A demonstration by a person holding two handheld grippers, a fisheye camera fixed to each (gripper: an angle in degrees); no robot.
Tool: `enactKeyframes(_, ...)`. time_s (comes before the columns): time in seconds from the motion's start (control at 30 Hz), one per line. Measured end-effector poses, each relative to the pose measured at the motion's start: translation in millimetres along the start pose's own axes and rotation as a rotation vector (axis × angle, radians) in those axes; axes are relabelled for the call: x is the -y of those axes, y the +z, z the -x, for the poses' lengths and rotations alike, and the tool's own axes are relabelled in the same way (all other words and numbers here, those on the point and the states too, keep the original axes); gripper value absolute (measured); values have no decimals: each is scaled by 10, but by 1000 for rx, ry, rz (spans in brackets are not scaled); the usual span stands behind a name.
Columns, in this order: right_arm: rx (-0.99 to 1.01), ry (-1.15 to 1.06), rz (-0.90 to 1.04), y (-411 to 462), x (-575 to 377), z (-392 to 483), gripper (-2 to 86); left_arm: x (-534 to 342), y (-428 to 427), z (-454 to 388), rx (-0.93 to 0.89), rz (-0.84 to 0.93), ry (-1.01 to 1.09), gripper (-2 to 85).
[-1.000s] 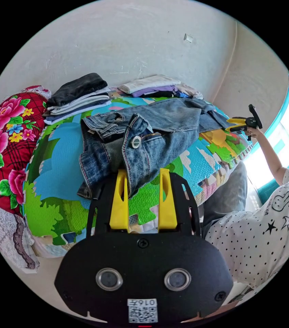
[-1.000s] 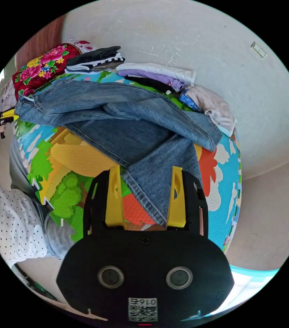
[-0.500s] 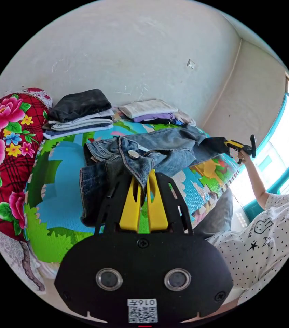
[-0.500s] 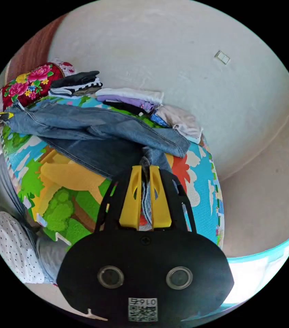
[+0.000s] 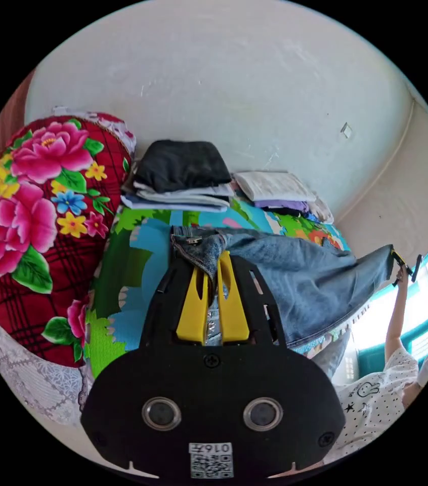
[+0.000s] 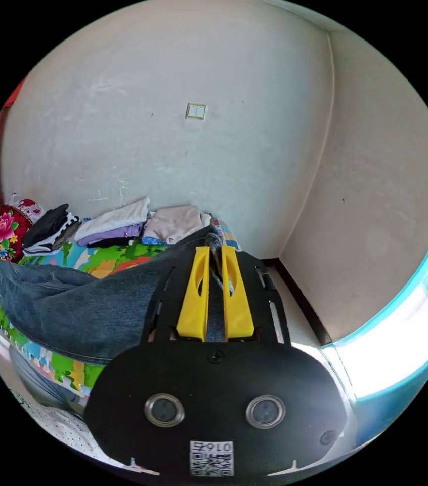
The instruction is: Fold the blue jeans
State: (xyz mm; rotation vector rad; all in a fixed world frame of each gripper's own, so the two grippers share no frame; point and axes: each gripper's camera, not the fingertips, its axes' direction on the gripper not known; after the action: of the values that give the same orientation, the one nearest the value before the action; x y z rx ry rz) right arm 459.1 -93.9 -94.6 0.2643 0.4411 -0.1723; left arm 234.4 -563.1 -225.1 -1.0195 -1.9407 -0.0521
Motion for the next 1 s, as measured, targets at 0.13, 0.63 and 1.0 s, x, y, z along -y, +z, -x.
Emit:
enactKeyframes(0.13,-154,-40,373,909,-98,168,59,-158,444,20,-29,172,5,70)
enactKeyframes(0.63,331,-351,-163,-185,85,2553,109,-921,67,-1248,115,-18,286,74)
enactKeyframes(1.0,854,-855,-234,-440,672,6518,180,-1717,824,-1529,123,-143,176,60)
